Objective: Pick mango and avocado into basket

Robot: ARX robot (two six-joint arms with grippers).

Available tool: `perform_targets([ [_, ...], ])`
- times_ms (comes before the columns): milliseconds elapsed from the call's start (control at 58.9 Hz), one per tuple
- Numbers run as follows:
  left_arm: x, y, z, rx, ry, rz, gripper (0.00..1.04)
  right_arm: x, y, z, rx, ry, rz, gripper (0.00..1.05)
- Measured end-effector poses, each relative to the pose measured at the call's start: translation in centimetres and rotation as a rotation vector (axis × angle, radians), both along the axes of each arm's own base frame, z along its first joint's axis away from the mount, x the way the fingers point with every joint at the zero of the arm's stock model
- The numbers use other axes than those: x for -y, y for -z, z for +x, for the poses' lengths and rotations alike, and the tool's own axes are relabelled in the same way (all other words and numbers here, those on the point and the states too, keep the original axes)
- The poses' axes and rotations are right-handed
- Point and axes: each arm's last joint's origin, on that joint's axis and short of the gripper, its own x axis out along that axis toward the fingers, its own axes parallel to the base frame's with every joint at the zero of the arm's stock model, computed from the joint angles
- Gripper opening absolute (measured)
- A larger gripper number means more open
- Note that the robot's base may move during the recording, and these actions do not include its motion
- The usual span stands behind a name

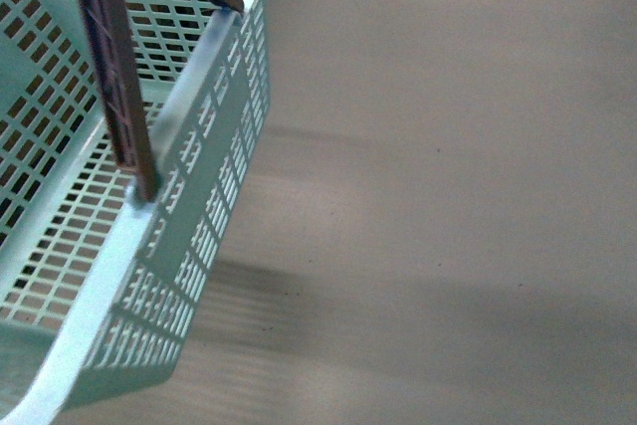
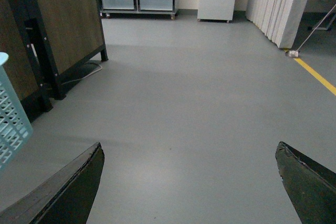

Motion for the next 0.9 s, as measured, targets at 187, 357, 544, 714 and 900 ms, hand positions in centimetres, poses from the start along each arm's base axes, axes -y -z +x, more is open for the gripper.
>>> perform_targets([
  [187, -0.3, -2.8, -3.2, 0.05, -0.014, -0.045, 0.05, 0.0, 0.0, 0.0, 0.0, 0.0, 0.0, 0.97],
  [357, -0.3, -4.8, -5.4, 0.114, -0.015, -0.077, 0.05, 0.0, 0.0, 0.0, 0.0, 0.0, 0.0, 0.97],
  [544, -0.3, -4.8, -5.3, 0.11, -0.014, -0.08, 0.05, 0.0, 0.0, 0.0, 0.0, 0.0, 0.0, 0.97],
  [714, -0.3, -4.8, -5.3, 0.11, -0.014, -0.08, 0.05, 0.0, 0.0, 0.0, 0.0, 0.0, 0.0, 0.97],
  [900, -0.3, -4.8, -5.3, 0.107, -0.015, -0.08, 0.05, 0.0, 0.0, 0.0, 0.0, 0.0, 0.0, 0.97],
])
